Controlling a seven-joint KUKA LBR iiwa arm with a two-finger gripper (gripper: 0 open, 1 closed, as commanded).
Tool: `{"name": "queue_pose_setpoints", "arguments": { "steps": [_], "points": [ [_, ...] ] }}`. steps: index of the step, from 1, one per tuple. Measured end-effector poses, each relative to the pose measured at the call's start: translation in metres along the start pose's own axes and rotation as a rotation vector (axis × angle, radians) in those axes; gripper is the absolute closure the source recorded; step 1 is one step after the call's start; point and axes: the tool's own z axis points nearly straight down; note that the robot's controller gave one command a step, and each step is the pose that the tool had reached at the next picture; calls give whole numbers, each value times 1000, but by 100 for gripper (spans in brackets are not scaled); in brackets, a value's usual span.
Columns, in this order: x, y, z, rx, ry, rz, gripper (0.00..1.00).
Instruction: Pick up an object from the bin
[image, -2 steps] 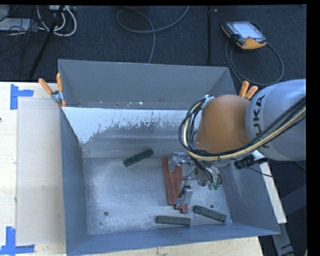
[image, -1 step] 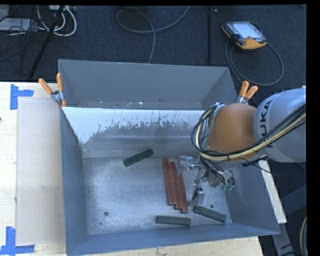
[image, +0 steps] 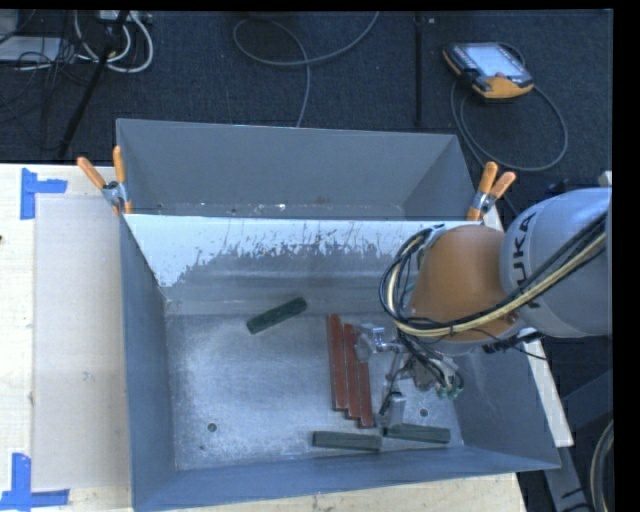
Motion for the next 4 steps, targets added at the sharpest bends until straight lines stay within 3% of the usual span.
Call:
{"name": "queue_pose_setpoints", "arguments": {
  "steps": [1, 2, 3, 4],
  "points": [
    [33, 24, 0, -2, -3, -72, 0],
    [47, 12, -6, -4, -1, -89, 0],
    [52, 0, -10, -3, -3, -211, 0],
    [54, -33, -4, -3, -1, -603, 100]
  ]
}}
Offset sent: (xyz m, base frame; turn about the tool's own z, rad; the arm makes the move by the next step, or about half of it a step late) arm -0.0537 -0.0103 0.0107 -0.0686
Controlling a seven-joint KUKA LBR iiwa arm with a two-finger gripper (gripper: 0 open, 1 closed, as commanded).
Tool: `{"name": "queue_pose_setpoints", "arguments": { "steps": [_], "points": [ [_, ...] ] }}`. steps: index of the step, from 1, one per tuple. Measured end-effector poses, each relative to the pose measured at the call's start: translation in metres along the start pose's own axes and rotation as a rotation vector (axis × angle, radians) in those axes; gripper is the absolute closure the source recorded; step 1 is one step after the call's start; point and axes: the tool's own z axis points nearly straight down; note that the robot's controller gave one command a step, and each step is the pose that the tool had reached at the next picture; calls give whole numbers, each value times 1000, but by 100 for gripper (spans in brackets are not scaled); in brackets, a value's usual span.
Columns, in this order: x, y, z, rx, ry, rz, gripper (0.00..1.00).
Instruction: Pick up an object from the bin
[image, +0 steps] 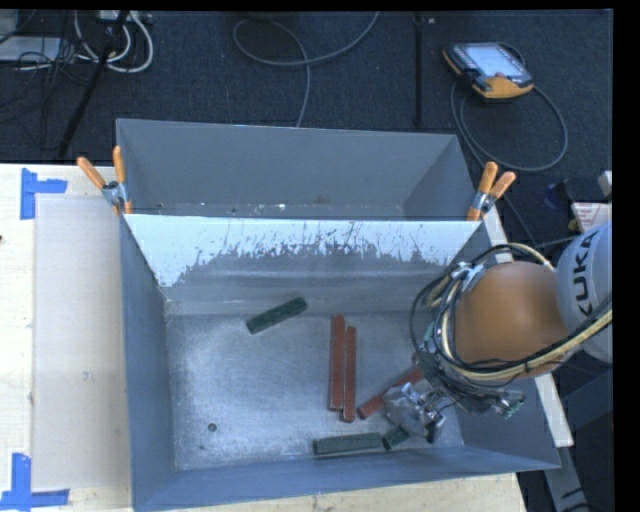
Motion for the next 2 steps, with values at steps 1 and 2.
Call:
{"name": "queue_pose_setpoints", "arguments": {
  "steps": [1, 2],
  "points": [
    [-1, 0, 1, 1, -3, 1, 0],
    [1, 1, 1, -3, 1, 3, 100]
  ]
}}
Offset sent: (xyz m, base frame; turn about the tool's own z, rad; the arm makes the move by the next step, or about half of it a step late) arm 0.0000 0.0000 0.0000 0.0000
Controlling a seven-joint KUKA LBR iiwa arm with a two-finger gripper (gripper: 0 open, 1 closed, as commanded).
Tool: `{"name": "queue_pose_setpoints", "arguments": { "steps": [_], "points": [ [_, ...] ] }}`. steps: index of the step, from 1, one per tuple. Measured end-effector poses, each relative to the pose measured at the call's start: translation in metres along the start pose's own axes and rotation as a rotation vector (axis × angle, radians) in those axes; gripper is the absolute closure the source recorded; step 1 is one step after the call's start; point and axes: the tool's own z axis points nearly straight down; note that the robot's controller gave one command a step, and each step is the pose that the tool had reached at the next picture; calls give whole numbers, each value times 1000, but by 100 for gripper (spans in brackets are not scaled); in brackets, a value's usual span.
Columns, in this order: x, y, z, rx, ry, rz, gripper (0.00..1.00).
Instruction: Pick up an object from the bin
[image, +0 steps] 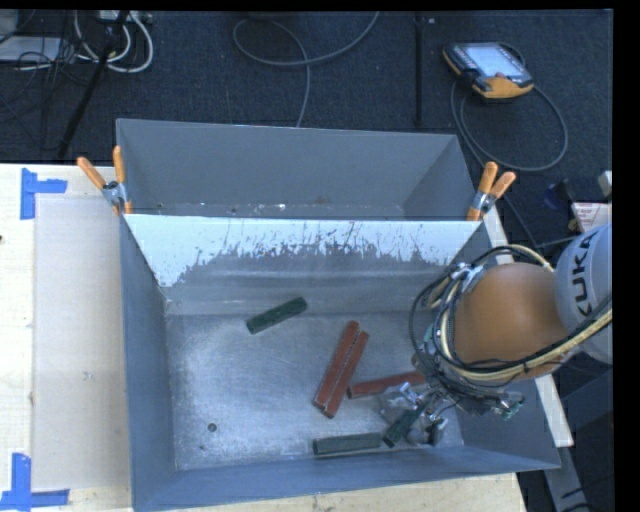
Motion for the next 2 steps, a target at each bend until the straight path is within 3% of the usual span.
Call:
{"name": "queue_pose_setpoints", "arguments": {
  "steps": [1, 2],
  "points": [
    [0, 0, 0, 0, 0, 0, 100],
    [-54, 10, -130, 0, 0, -168, 100]
  ]
}}
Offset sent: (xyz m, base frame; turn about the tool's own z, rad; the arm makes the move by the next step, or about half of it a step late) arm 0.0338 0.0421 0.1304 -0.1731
